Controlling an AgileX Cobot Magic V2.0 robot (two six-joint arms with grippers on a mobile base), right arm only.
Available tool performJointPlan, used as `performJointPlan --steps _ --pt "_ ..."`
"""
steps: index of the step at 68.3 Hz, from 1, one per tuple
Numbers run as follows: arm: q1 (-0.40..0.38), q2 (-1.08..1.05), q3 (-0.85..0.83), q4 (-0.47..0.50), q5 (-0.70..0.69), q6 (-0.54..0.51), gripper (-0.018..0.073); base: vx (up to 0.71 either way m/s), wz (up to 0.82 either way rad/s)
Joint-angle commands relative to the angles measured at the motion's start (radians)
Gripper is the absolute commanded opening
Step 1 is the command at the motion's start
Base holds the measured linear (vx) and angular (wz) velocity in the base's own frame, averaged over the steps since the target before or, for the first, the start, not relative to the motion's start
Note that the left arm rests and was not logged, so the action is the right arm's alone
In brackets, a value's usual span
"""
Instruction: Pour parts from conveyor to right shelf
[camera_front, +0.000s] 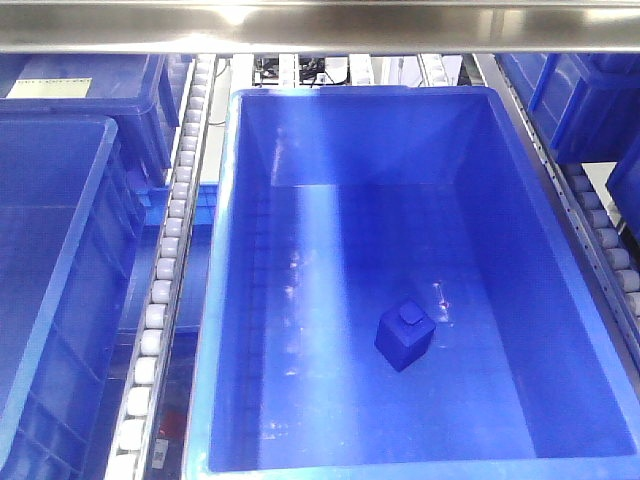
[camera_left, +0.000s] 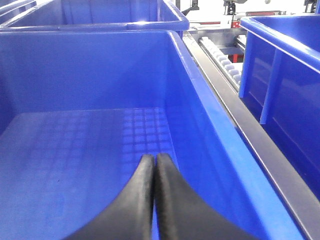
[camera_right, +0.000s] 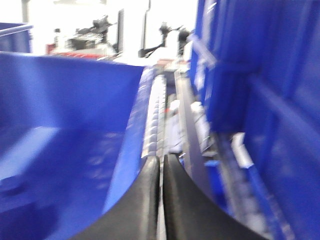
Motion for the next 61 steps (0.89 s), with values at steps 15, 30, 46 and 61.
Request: performJointPlan --steps 15,30,46,61 --pt "-0.015 -0.018 0.002 -0.035 -0.094 -0.003 -0.0006 0.0 0.0" --pt "-0.015 -0.016 0.002 -0.035 -0.095 -0.003 -0.0006 0.0 0.0" --pt "-0.015 -0.016 0.002 -0.035 -0.094 -0.003 -0.0006 0.0 0.0" --pt "-0.015 -0.016 0.002 -0.035 -0.094 -0.003 -0.0006 0.0 0.0"
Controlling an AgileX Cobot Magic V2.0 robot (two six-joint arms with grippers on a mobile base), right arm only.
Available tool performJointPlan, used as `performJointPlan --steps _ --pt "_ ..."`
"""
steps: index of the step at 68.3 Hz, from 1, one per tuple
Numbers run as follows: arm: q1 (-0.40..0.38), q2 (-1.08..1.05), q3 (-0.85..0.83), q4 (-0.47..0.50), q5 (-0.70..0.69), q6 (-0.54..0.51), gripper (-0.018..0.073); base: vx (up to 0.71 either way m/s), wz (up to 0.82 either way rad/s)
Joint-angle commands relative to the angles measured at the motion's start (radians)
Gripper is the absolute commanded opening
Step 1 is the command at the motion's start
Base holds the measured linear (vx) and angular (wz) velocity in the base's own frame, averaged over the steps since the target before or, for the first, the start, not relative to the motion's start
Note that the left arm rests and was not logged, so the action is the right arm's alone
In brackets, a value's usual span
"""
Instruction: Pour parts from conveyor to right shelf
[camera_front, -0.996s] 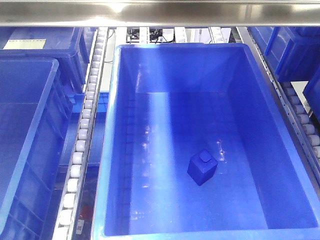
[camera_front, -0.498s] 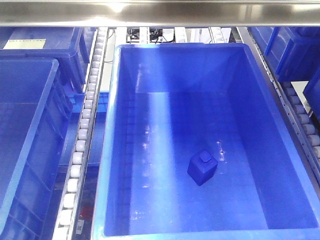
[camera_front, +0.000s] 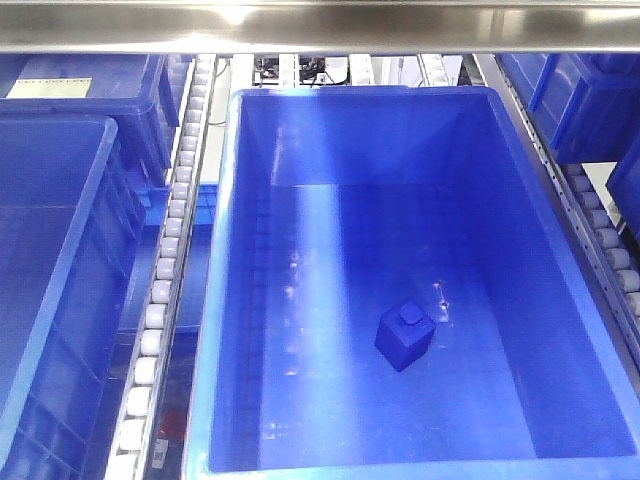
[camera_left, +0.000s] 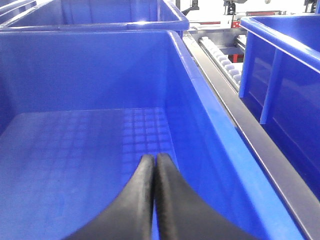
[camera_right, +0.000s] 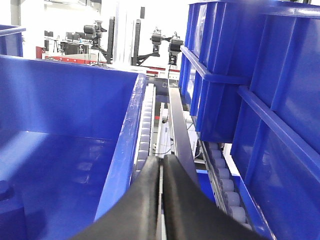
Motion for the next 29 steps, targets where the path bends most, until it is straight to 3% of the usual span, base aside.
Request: performJointPlan --steps 1,29 --pt "-0.006 -0.015 0.002 -0.01 -0.08 -0.003 -0.0006 0.0 0.0" --pt "-0.006 -0.015 0.002 -0.01 -0.08 -0.003 -0.0006 0.0 0.0"
